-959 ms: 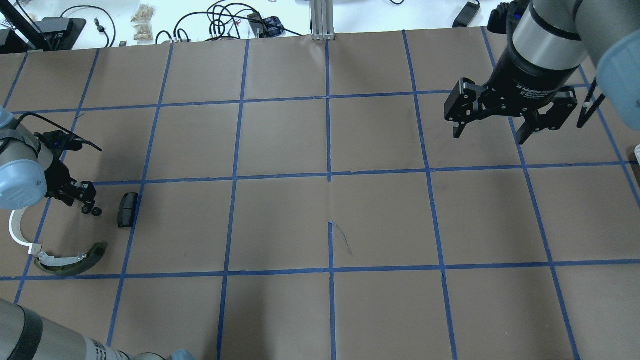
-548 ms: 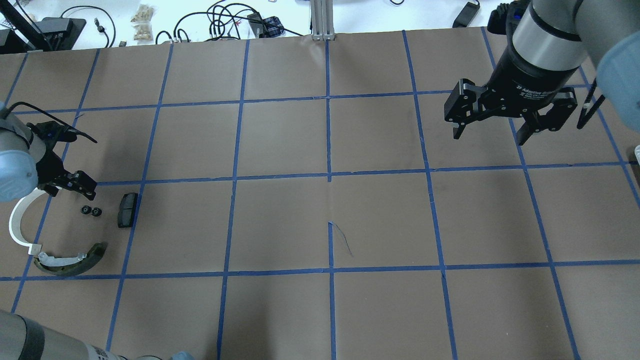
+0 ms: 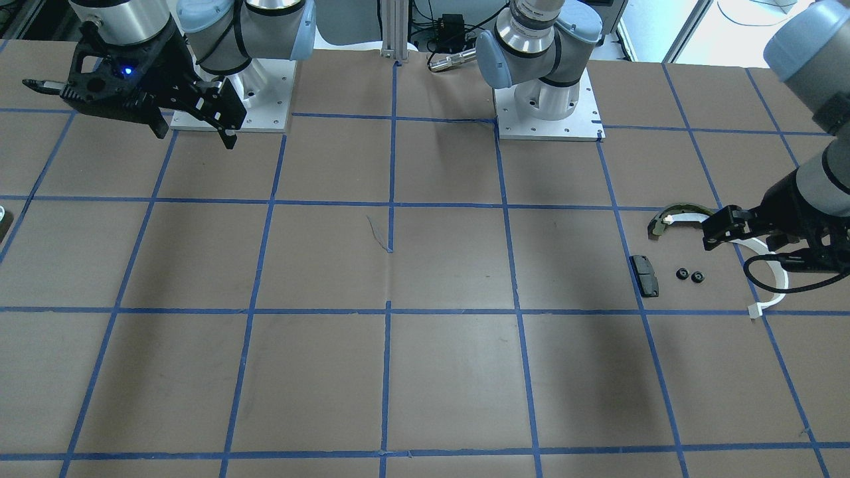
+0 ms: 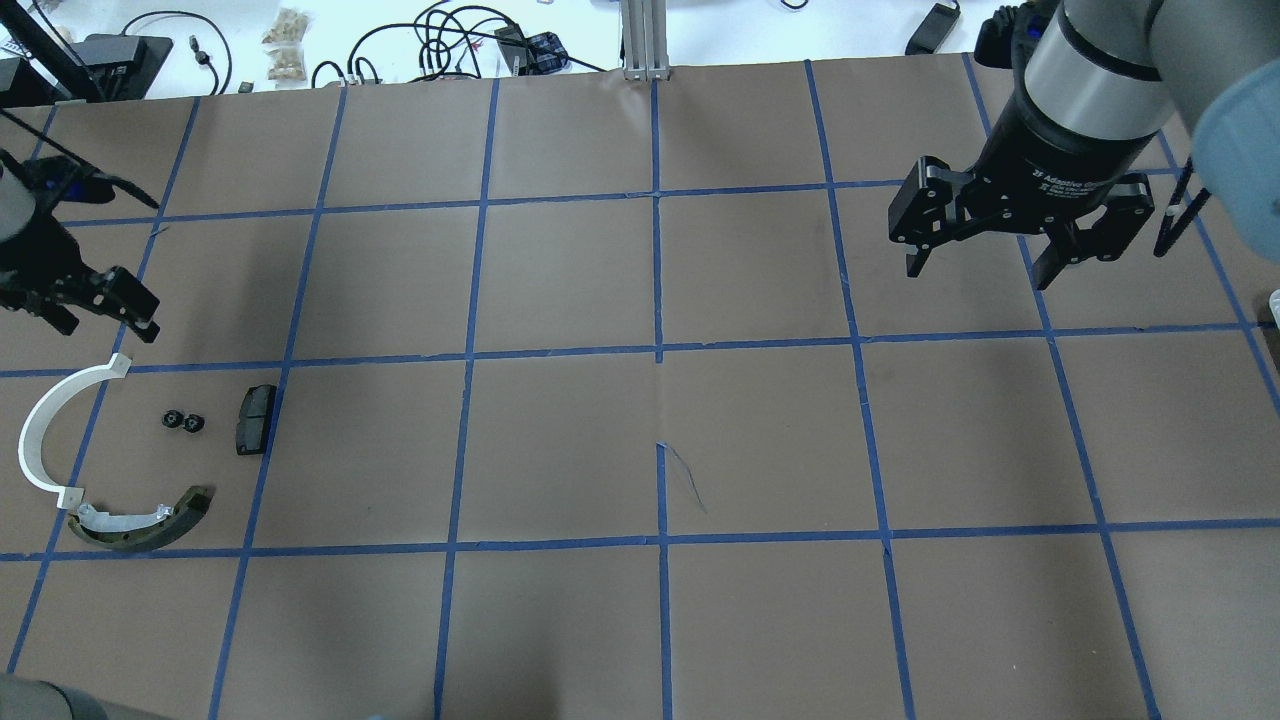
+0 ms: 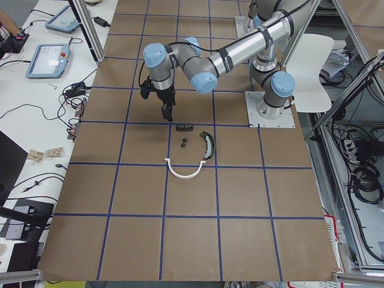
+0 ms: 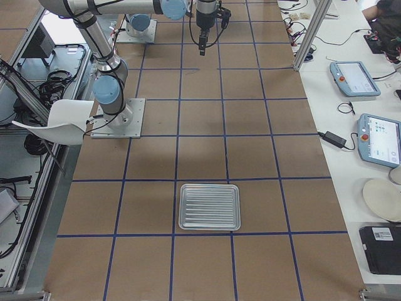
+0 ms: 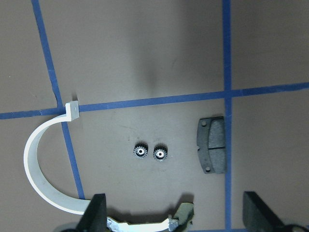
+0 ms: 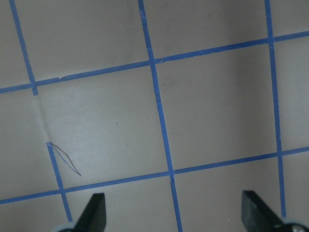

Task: Place bearing gear from tray to pile

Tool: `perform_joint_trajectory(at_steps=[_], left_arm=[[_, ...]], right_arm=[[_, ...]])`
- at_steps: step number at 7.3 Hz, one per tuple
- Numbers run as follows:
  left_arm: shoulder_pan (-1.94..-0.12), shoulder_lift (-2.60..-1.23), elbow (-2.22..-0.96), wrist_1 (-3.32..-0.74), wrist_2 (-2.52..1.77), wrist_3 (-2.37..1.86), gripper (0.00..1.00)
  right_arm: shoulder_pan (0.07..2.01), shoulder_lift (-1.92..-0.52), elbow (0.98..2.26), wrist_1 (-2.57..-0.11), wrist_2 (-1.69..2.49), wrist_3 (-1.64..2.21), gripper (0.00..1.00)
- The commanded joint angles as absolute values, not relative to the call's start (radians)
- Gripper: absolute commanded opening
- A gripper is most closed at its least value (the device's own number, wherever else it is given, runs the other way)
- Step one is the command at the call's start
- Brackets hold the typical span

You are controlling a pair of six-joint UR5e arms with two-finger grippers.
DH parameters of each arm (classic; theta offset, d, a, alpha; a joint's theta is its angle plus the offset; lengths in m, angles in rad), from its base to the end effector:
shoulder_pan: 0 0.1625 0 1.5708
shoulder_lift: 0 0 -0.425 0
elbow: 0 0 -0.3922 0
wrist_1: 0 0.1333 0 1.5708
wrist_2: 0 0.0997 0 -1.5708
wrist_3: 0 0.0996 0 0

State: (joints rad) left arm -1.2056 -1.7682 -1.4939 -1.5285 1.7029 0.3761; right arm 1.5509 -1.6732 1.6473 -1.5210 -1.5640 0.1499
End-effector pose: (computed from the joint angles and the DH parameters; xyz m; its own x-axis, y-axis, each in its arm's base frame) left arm 0.0893 -0.5701 0.4259 -0.9954 0.0217 -0.0934 0.0103 0.9926 0.1209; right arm 0.1251 -0.4485 0.4935 -0.9856 0.1691 -0.0031 0.1690 0.9853 0.0246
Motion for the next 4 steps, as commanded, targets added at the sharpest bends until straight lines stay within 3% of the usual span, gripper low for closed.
perform_joint_trajectory(at_steps=[1,4], left_arm=[[-1.415,-1.72,-1.321,-1.775,1.683,0.038,1.0],[-1.589,-1.663,-1.389,-1.783,1.674,-0.052,1.0]], right_arm=[[1.551,-1.674,1.647,-1.52,-1.565,0.15,1.0],[1.549,-1.674,1.647,-1.52,-1.565,0.149,1.0]])
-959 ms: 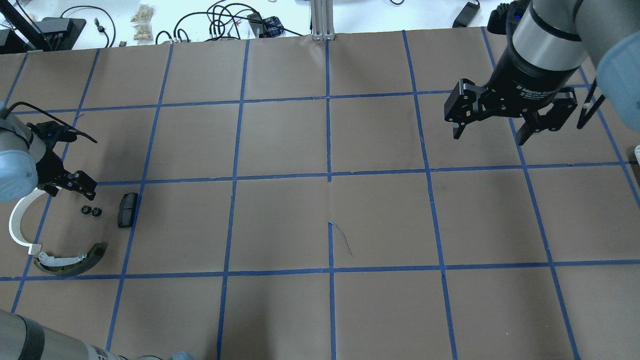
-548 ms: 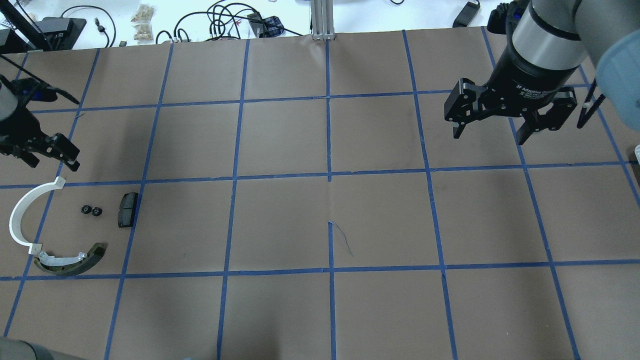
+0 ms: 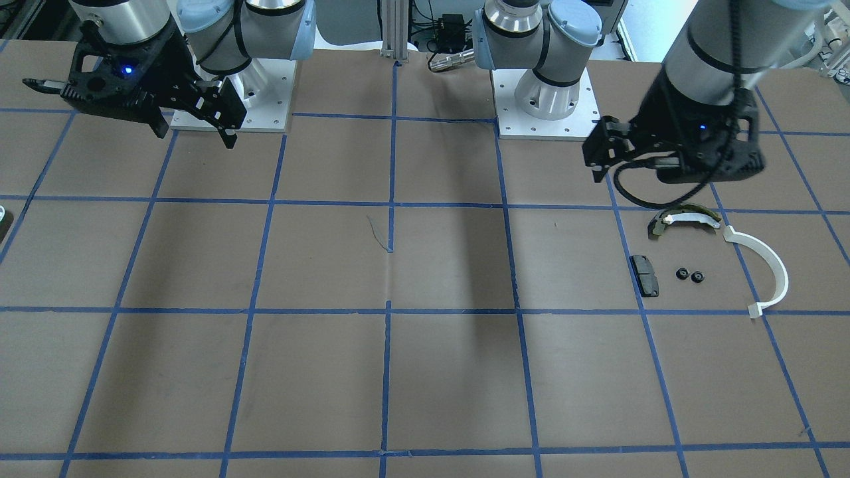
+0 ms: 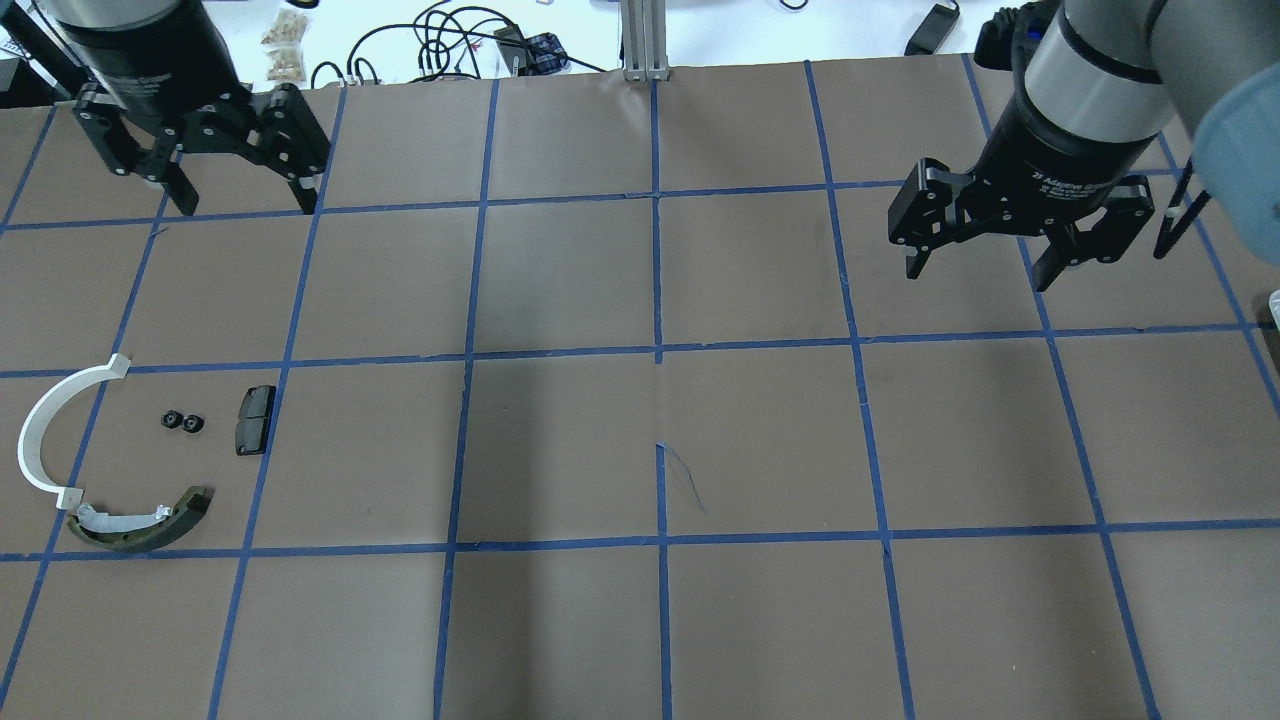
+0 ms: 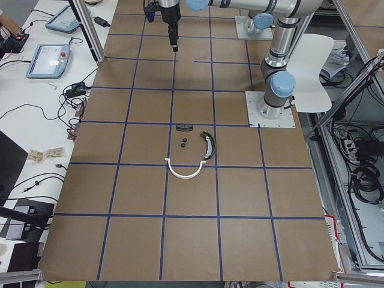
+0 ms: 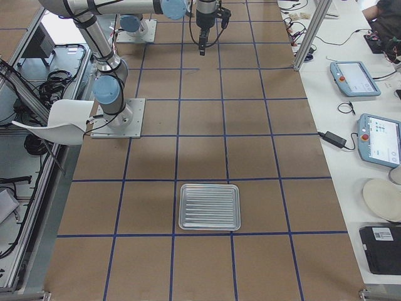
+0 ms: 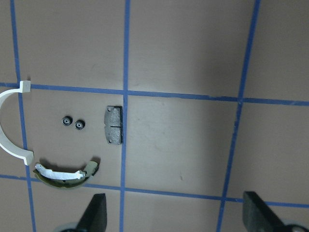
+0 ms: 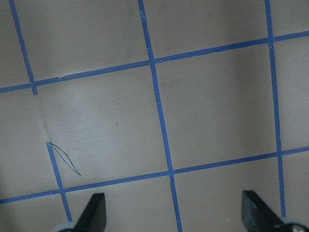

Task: Place bearing gear from tray to pile

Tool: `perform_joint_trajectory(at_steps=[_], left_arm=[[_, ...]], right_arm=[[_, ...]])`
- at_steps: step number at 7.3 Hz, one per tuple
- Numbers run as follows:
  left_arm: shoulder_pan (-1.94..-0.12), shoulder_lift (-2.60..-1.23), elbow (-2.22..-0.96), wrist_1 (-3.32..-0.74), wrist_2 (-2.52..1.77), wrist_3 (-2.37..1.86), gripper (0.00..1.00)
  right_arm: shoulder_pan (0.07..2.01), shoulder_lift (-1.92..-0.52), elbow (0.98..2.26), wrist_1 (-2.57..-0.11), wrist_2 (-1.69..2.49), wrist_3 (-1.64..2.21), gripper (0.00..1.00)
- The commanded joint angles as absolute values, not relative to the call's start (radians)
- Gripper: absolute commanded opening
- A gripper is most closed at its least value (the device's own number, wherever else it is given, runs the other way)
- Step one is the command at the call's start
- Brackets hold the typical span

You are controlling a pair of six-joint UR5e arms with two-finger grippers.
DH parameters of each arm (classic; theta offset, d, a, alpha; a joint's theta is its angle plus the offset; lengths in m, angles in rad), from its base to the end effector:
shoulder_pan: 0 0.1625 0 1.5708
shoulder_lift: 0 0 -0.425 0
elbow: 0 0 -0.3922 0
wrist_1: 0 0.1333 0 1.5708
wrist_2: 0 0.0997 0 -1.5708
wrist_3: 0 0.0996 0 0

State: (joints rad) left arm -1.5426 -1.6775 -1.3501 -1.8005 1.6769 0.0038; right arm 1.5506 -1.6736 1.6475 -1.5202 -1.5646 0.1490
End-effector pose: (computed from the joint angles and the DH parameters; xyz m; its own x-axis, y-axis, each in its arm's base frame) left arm -0.1080 -0.5258 0.5198 -0.9944 -0.0120 -0.1048 -0.0242 0.9930 0.1159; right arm 0.1249 -0.4483 0.4935 -0.9857 0.1685 -0.0025 0.1684 0.9854 0.0251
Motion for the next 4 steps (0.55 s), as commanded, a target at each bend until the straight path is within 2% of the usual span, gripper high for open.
perform_joint_trajectory(at_steps=[1,4], left_arm=[[-1.588,-1.623,-1.452,-1.722,1.608,-0.052,1.0],[-1.531,-1.551,-1.52,-1.681,1.481,-0.007,1.0]], right_arm=[[1.549,-1.674,1.646,-1.52,-1.565,0.15,1.0],[1.551,-1.672,1.647,-1.522,-1.562,0.149,1.0]])
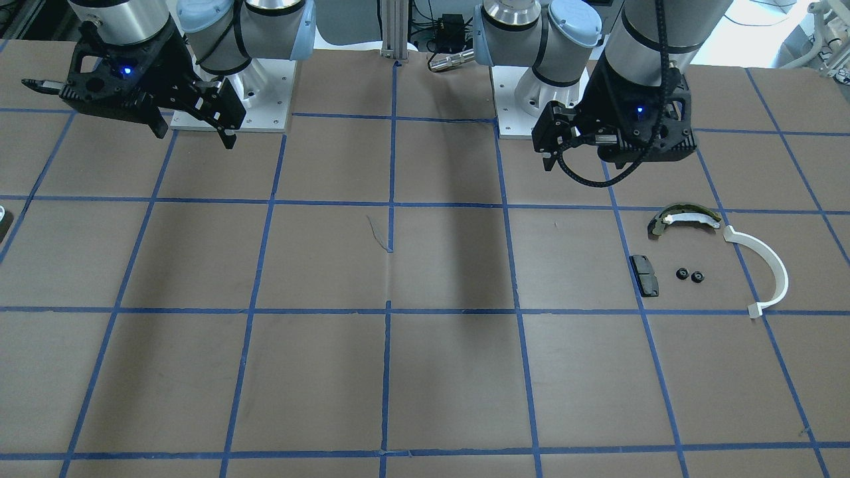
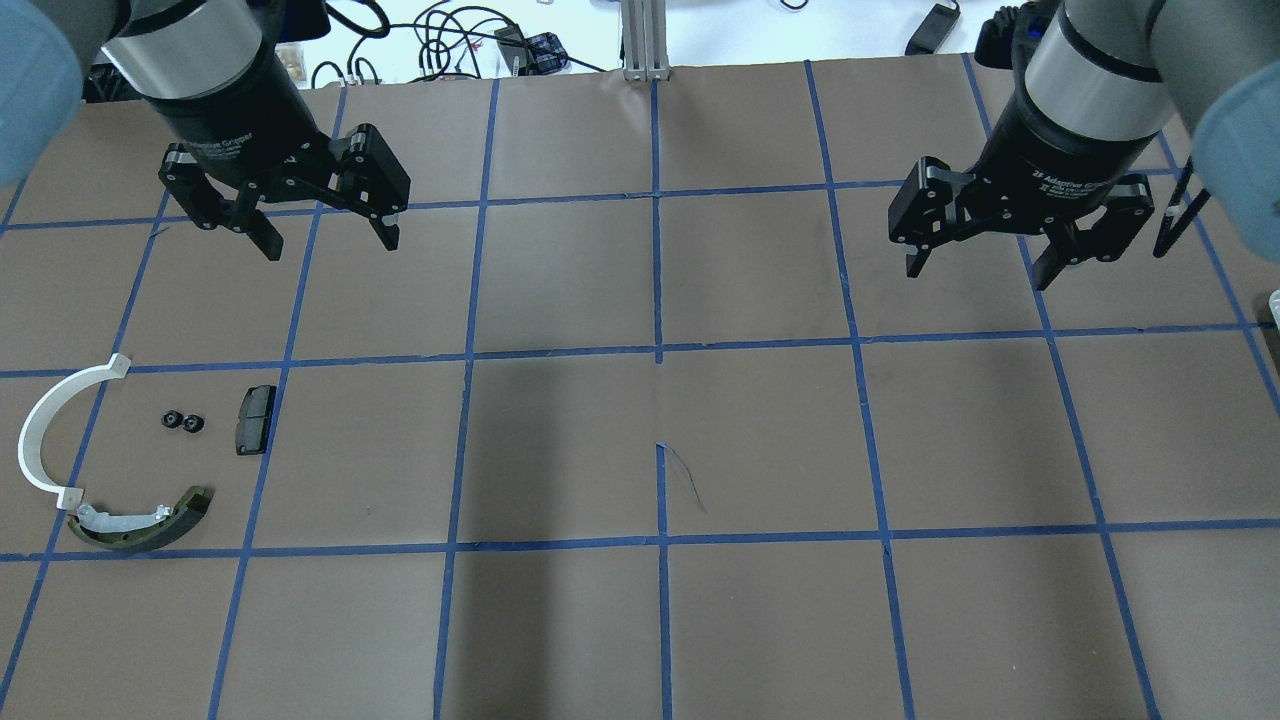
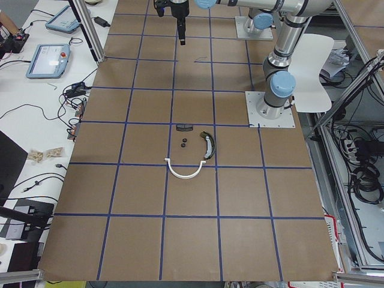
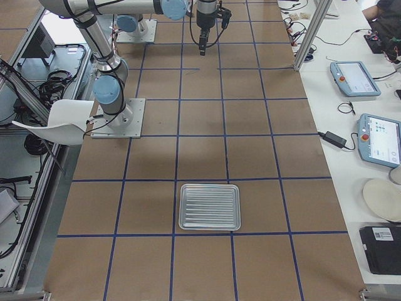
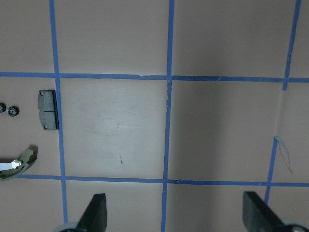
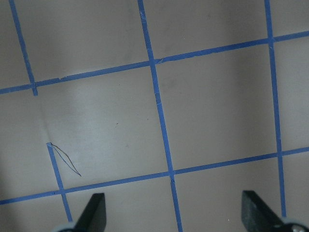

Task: Place bearing gear from tray to pile

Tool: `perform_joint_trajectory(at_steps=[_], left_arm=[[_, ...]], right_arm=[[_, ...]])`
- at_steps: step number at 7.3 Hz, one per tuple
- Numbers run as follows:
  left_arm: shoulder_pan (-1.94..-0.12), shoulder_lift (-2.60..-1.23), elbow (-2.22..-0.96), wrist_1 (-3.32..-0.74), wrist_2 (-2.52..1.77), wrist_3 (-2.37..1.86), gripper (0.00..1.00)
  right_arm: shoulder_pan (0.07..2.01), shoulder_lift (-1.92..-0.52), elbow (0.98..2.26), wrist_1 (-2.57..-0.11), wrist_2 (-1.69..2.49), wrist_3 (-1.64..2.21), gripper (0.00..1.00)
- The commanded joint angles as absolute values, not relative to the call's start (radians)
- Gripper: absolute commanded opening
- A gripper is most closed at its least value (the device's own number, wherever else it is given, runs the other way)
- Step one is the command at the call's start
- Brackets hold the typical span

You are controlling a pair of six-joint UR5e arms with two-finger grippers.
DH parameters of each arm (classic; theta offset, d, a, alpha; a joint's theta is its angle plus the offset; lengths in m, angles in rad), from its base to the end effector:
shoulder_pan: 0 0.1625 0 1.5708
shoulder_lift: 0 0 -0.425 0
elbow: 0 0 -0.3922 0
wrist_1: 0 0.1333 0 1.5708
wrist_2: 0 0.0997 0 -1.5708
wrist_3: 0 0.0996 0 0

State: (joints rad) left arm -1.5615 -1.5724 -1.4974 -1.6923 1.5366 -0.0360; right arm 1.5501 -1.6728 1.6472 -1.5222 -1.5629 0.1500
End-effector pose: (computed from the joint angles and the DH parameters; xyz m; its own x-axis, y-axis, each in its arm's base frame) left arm -0.1322 -0.4878 0.5113 -0.9984 -0.0469 0.0323 -0.0453 0.9977 0.0509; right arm 0.1248 -0.4489 0.4935 -0.9854 0.1700 -0.0044 0.1699 0.9852 0.0239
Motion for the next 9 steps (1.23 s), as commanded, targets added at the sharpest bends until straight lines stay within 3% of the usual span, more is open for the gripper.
perform_joint_trajectory(at_steps=[1,9], left_arm=[[-1.525,-1.546,-1.523,-1.678,1.486,0.004,1.0],[-1.526,-1.563,-1.529,-1.632,1.549,0.037,1.0]], right_arm=[[1.549,-1.672,1.647,-1.52,-1.56,0.15,1.0],[1.548,-1.672,1.647,-1.528,-1.563,0.13,1.0]])
